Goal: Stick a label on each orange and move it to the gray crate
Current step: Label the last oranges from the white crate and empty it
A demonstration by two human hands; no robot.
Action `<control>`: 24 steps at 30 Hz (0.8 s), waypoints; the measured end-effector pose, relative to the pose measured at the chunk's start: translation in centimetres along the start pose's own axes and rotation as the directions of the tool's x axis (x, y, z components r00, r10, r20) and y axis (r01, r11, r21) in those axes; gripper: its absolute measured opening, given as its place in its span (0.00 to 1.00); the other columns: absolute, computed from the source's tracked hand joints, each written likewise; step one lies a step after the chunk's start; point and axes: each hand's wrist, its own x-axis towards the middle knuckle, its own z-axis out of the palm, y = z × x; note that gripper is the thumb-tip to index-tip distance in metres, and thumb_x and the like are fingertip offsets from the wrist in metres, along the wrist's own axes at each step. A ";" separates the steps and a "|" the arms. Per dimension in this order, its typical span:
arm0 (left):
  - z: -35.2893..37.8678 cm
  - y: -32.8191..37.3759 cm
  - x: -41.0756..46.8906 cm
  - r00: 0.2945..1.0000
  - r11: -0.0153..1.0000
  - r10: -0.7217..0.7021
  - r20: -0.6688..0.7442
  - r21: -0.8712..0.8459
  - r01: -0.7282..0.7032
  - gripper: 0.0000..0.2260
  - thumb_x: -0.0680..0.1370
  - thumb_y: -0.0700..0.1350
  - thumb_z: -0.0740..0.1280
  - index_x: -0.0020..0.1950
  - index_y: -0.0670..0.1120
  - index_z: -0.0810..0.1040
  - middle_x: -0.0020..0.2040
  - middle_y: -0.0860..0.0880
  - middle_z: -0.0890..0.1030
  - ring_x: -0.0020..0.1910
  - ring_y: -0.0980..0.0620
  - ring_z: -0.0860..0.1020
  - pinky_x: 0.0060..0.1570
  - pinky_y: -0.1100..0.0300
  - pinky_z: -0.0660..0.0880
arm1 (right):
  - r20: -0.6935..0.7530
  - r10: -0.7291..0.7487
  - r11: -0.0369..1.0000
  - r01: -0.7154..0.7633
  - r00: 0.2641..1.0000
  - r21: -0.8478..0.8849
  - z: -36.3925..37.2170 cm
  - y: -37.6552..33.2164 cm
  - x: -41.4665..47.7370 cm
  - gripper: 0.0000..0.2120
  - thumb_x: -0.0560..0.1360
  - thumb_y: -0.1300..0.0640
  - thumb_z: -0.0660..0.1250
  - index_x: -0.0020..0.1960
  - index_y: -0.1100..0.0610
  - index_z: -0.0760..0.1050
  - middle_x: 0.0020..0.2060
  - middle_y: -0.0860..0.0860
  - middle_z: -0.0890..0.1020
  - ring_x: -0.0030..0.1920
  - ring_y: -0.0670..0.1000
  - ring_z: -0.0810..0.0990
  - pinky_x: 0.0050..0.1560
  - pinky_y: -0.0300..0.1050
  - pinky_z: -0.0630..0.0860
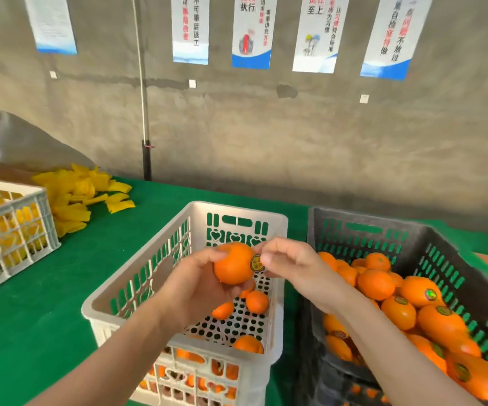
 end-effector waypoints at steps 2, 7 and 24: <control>1.3 -0.5 -0.6 1.000 0.999 0.010 -0.025 0.052 -0.009 0.22 0.72 0.50 0.66 0.64 0.43 0.73 0.50 0.40 0.80 0.40 0.45 0.78 0.34 0.58 0.76 | 0.040 -0.059 0.994 0.063 0.997 -0.091 -0.6 -0.3 -1.1 0.06 0.79 0.58 0.62 0.50 0.58 0.77 0.54 0.57 0.77 0.54 0.49 0.76 0.59 0.46 0.73; 4.0 -1.9 -1.6 1.000 0.994 0.009 -0.028 0.107 -0.006 0.21 0.73 0.49 0.66 0.63 0.42 0.73 0.48 0.38 0.78 0.36 0.44 0.78 0.29 0.59 0.76 | 0.084 -0.140 0.941 0.159 0.987 -0.298 -1.6 -1.3 -3.5 0.07 0.79 0.57 0.63 0.42 0.49 0.71 0.47 0.50 0.74 0.50 0.44 0.73 0.53 0.40 0.71; 8.1 -4.8 -3.1 0.998 0.971 0.021 -0.063 0.239 -0.005 0.21 0.73 0.49 0.65 0.63 0.42 0.74 0.49 0.37 0.78 0.34 0.45 0.79 0.28 0.59 0.75 | -0.042 -0.239 0.811 0.176 0.970 -0.557 -2.5 -1.6 -8.6 0.05 0.76 0.53 0.65 0.45 0.53 0.70 0.44 0.47 0.71 0.44 0.47 0.71 0.46 0.48 0.72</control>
